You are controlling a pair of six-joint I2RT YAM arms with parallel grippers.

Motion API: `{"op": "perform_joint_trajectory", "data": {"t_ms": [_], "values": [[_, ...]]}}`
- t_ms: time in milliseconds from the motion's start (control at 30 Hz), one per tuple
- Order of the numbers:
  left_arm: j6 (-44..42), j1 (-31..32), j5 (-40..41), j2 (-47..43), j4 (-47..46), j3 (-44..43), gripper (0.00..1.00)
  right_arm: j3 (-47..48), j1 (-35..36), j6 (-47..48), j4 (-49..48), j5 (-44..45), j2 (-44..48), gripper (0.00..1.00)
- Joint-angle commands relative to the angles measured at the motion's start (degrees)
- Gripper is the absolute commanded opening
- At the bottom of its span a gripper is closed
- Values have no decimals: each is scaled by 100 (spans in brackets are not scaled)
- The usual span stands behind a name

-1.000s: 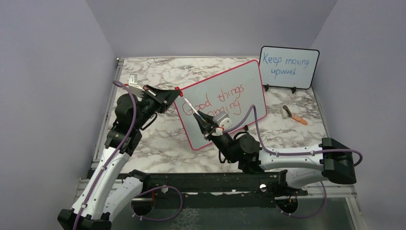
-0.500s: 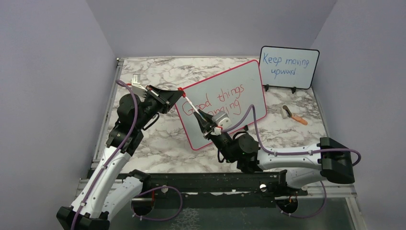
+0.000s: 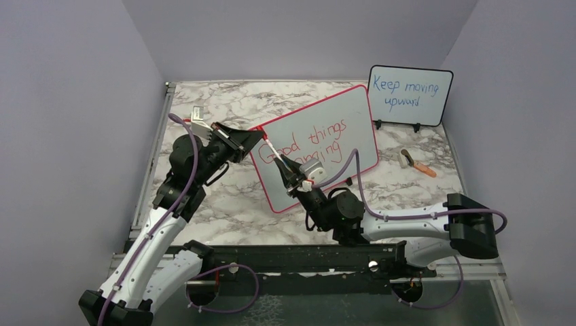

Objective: Write a sentence on the whiteboard
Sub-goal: Close the whiteboard marker at the center of the board.

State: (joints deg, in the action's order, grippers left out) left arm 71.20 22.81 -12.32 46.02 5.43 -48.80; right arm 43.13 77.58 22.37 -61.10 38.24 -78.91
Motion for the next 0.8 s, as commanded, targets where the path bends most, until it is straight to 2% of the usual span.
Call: {"op": "perform_joint_trajectory", "data": {"t_ms": [0, 233, 400, 767], "values": [[114, 119, 70, -93, -178, 104, 0, 226, 29, 124, -561, 339, -171, 1], [162, 334, 104, -151, -284, 288, 0, 278, 31, 563, -1804, 704, -658, 1], [175, 533, 102, -205, -364, 421, 0, 395, 29, 698, -2274, 722, -933, 1], [334, 1120, 404, -321, -793, 934, 0, 90, -17, -47, -3004, 765, -839, 1]]}}
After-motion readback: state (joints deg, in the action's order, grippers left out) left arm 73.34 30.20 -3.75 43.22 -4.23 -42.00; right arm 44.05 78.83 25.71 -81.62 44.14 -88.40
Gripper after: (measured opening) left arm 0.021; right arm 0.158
